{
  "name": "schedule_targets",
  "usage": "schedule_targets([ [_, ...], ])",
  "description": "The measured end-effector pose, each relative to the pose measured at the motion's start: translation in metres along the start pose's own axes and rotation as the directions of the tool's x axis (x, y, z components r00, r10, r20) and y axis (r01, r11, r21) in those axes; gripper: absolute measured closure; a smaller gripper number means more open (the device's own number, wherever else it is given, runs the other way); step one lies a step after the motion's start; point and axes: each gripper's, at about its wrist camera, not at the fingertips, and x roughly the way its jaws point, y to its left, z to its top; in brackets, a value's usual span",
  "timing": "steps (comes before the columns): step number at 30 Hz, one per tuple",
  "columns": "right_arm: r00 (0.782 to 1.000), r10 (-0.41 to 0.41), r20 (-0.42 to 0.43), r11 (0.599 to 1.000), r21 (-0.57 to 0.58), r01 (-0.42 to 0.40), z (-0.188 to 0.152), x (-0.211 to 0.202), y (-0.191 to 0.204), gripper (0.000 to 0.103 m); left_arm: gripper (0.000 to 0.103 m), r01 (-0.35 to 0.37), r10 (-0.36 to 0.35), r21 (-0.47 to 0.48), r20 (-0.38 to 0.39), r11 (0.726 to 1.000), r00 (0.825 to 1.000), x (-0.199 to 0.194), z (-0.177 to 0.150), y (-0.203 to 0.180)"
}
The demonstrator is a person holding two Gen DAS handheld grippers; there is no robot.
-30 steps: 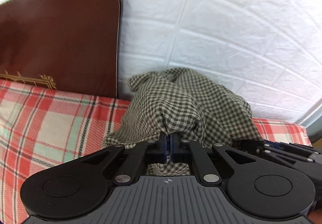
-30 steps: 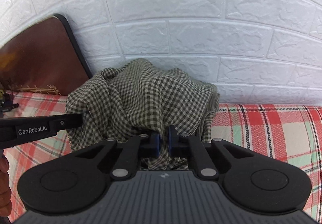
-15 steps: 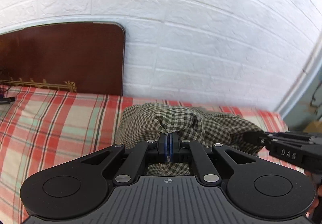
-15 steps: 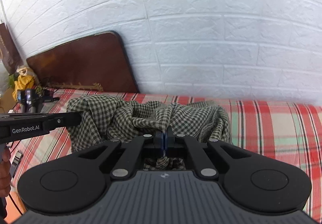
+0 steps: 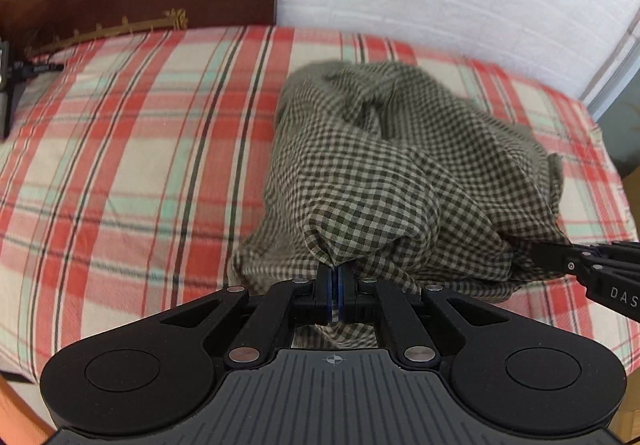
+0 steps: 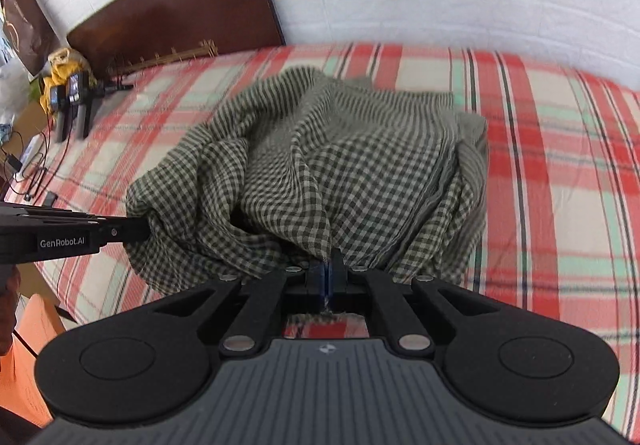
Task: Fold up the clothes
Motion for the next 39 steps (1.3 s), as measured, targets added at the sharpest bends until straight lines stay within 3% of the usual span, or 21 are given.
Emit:
schedule_targets([
  [11, 0.995, -0.049, -0.083, 0.997, -0.070, 0.043, -0.038, 0.022, 0.003, 0.101, 0.103, -0.055, 0.056, 0.018, -0.083, 0.998, 0.995, 0.019, -0.044, -0.011],
  [18, 0.995, -0.069, -0.072, 0.994, -0.085, 0.063, -0.047, 0.022, 0.005, 0.096, 0.103, -0.074, 0.077, 0.038, -0.082, 0.996, 0.994, 0.018, -0.058, -0.012],
  [20, 0.996, -0.069, -0.061, 0.995, -0.074, 0.065, -0.045, 0.017, 0.005, 0.094, 0.089, -0.068, 0.069, 0.028, -0.072, 0.997, 0.995, 0.013, -0.055, -0.009],
  [21, 0.996, -0.068, -0.055, 0.996, -0.069, 0.064, -0.044, 0.015, 0.005, 0.093, 0.076, -0.061, 0.062, 0.021, -0.067, 0.998, 0.996, 0.011, -0.052, -0.007],
  [23, 0.997, -0.063, -0.044, 0.997, -0.056, 0.060, -0.040, 0.009, 0.004, 0.085, 0.065, -0.058, 0.059, 0.021, -0.047, 0.998, 0.997, 0.003, -0.044, -0.005],
  [25, 0.997, -0.073, -0.027, 0.996, -0.044, 0.072, -0.033, 0.000, 0.004, 0.058, 0.042, -0.054, 0.055, 0.022, -0.018, 0.998, 0.998, -0.005, -0.034, -0.001],
  [27, 0.996, -0.089, -0.005, 0.995, -0.037, 0.089, -0.025, -0.010, 0.006, 0.048, 0.030, -0.044, 0.044, 0.022, 0.007, 0.999, 0.999, -0.012, -0.022, 0.005],
  [28, 0.996, -0.093, 0.012, 0.995, -0.038, 0.093, -0.020, -0.015, 0.007, 0.048, 0.024, -0.038, 0.037, 0.022, 0.018, 0.999, 0.999, -0.016, -0.015, 0.008],
  [33, 0.989, -0.112, 0.101, 0.994, -0.003, 0.113, 0.005, -0.042, 0.003, 0.041, 0.014, -0.007, 0.004, 0.024, 0.102, 1.000, 0.995, -0.030, 0.021, 0.024],
  [39, 0.970, -0.153, 0.190, 0.988, 0.011, 0.154, 0.054, -0.036, -0.003, 0.041, 0.014, -0.026, 0.017, 0.049, 0.183, 0.998, 0.983, -0.009, 0.076, 0.035],
])
